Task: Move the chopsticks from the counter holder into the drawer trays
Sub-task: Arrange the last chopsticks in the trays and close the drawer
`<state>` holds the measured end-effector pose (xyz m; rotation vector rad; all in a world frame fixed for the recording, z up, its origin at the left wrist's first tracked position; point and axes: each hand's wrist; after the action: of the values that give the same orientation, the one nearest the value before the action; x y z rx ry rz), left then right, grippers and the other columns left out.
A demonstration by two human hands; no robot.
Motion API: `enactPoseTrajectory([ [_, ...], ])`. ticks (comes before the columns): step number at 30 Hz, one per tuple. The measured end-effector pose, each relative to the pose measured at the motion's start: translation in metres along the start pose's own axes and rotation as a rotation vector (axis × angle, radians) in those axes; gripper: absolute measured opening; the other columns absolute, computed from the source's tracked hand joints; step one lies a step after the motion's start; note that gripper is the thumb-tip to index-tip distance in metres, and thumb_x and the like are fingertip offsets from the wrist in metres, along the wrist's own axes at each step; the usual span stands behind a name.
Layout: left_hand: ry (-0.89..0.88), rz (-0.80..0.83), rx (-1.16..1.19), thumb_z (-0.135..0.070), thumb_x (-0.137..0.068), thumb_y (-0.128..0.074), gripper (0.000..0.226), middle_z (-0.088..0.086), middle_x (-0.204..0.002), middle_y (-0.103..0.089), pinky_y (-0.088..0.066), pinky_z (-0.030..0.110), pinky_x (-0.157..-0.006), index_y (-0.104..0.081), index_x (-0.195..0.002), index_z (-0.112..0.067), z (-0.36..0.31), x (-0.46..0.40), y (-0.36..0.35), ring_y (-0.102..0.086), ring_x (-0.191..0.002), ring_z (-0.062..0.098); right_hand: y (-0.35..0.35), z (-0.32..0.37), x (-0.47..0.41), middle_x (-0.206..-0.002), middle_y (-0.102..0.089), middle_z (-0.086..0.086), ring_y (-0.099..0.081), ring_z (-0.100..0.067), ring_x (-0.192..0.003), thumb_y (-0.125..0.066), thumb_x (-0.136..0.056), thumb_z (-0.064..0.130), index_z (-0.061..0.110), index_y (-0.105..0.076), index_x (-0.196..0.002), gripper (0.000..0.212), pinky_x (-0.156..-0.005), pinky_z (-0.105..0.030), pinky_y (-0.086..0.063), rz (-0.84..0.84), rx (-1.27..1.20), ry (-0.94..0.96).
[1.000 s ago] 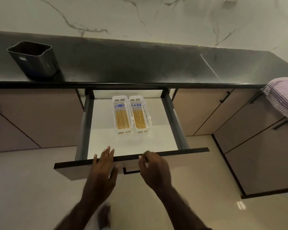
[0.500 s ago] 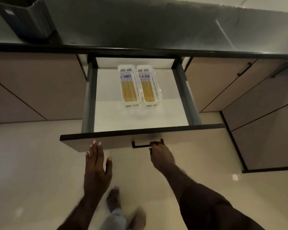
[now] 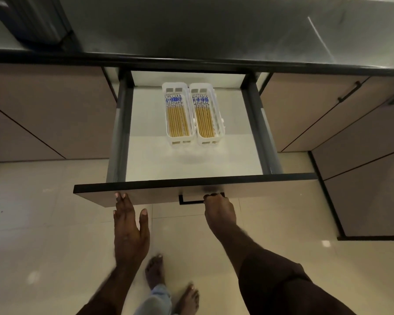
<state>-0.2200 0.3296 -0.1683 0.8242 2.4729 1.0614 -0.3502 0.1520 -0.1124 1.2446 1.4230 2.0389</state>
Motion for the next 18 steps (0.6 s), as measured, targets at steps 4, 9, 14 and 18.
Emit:
enactPoseTrajectory([
  [4, 0.028, -0.005, -0.004, -0.043, -0.098, -0.027, 0.065, 0.004, -0.163, -0.001, -0.015, 0.046, -0.119, -0.01, -0.154, -0.014, -0.003, -0.016, -0.006, -0.003, -0.15, 0.018, 0.006, 0.001, -0.012, -0.108, -0.07, -0.011, -0.068, -0.025, -0.097, -0.058, -0.095, 0.01, 0.008, -0.065, -0.116, 0.023, -0.083, -0.032, -0.053, -0.005, -0.016, 0.006],
  [9, 0.029, -0.009, -0.022, -0.043, -0.098, -0.027, 0.064, 0.003, -0.163, 0.002, -0.012, 0.043, -0.119, -0.012, -0.154, -0.014, -0.008, -0.049, -0.014, 0.0, -0.149, 0.015, 0.022, 0.003, -0.038, -0.111, -0.069, -0.013, -0.067, -0.026, -0.1, -0.056, -0.095, 0.009, 0.007, -0.064, -0.118, 0.024, -0.083, -0.032, -0.052, -0.043, -0.017, 0.028],
  [14, 0.016, -0.015, -0.029, -0.043, -0.098, -0.029, 0.064, 0.001, -0.162, 0.002, -0.01, 0.039, -0.118, -0.009, -0.154, -0.017, -0.012, -0.088, -0.02, 0.0, -0.148, 0.014, 0.043, 0.007, -0.075, -0.113, -0.069, -0.013, -0.066, -0.027, -0.102, -0.057, -0.095, 0.009, 0.007, -0.064, -0.12, 0.026, -0.084, -0.032, -0.052, -0.046, 0.002, 0.029],
  [18, 0.026, -0.005, 0.012, -0.042, -0.098, -0.03, 0.066, 0.001, -0.163, 0.006, -0.011, 0.04, -0.118, -0.002, -0.154, -0.02, -0.014, -0.123, -0.029, 0.001, -0.149, 0.014, 0.06, 0.012, -0.107, -0.109, -0.07, -0.013, -0.067, -0.027, -0.1, -0.056, -0.095, 0.008, 0.007, -0.065, -0.117, 0.024, -0.082, -0.033, -0.052, -0.039, 0.011, 0.021],
])
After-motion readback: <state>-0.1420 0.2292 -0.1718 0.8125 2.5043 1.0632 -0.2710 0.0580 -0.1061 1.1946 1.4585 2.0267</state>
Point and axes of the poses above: each hand's wrist, its own x-axis away from the middle knuckle, its own y-axis out of the back of the hand, z = x × y
